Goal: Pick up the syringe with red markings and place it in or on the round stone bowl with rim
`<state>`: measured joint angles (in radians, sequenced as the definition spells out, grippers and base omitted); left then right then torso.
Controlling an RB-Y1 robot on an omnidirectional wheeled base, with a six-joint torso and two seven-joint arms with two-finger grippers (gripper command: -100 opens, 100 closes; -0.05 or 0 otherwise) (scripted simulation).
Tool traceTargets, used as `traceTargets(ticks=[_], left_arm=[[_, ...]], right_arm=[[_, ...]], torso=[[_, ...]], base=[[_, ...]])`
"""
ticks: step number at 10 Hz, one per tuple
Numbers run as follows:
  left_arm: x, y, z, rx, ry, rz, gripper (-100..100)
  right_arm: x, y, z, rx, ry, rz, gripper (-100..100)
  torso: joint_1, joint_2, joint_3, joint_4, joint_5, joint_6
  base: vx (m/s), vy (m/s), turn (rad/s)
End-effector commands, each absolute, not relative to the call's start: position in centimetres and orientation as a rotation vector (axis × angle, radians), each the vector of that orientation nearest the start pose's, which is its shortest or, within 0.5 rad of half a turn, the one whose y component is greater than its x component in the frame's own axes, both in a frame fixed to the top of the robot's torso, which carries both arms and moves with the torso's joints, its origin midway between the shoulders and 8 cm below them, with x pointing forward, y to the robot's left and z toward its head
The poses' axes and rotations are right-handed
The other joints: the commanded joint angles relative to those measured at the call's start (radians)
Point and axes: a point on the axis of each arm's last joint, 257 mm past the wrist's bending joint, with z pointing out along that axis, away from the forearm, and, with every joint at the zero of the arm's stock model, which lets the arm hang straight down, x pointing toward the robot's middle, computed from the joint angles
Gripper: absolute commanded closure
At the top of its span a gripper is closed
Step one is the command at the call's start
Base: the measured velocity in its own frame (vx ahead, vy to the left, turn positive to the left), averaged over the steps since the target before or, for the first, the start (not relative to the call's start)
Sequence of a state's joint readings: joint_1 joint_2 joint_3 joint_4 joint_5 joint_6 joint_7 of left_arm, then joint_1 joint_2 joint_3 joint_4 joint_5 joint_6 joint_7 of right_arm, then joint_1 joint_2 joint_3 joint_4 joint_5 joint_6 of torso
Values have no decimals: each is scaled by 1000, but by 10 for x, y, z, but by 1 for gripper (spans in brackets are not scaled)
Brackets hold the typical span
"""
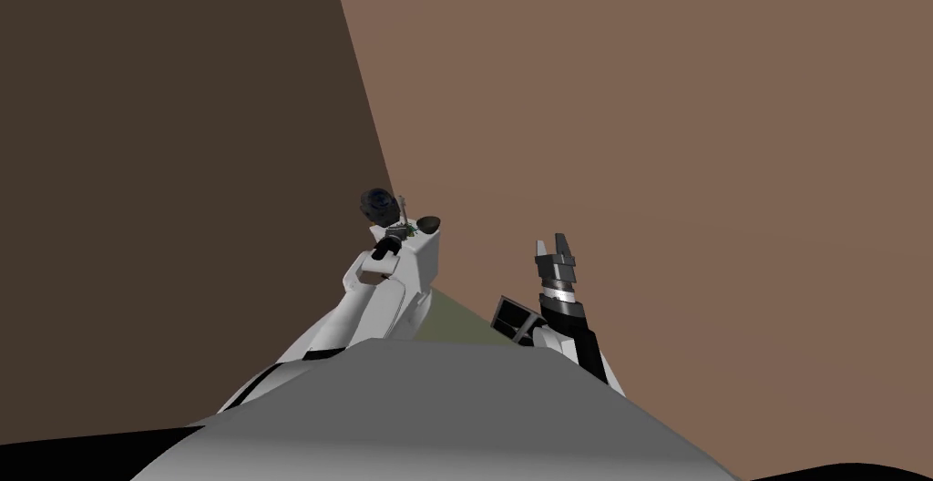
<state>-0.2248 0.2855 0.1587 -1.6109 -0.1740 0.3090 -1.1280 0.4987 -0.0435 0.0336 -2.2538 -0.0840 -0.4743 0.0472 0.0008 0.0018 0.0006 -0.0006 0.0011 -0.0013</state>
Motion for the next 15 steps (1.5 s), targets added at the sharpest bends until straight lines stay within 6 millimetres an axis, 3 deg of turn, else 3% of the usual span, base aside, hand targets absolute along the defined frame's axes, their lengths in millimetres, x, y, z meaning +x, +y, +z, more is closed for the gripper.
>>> traceTargets(ticks=[1,11,13,15], left_arm=[[599,369,-109,-176,1547,130,100],[613,332,-48,-155,1516,86,100],[618,324,-56,-136,1550,75,100],[622,330,-71,-112,1599,96,100]], right_arm=[[354,-275,7,709,647,1334,0],[354,-275,7,709,647,1334,0],[354,-275,7,709,647,1334,0],[354,-275,7,709,647,1334,0]], torso=[[0,0,0,0,0,0],[2,-2,-1,-1,1,1],[3,-7,-4,-2,1,3],[0,-15,-9,-4,1,3]], base=[[-15,26,-7],[1,48,-43],[109,84,-277],[172,2,-267]])
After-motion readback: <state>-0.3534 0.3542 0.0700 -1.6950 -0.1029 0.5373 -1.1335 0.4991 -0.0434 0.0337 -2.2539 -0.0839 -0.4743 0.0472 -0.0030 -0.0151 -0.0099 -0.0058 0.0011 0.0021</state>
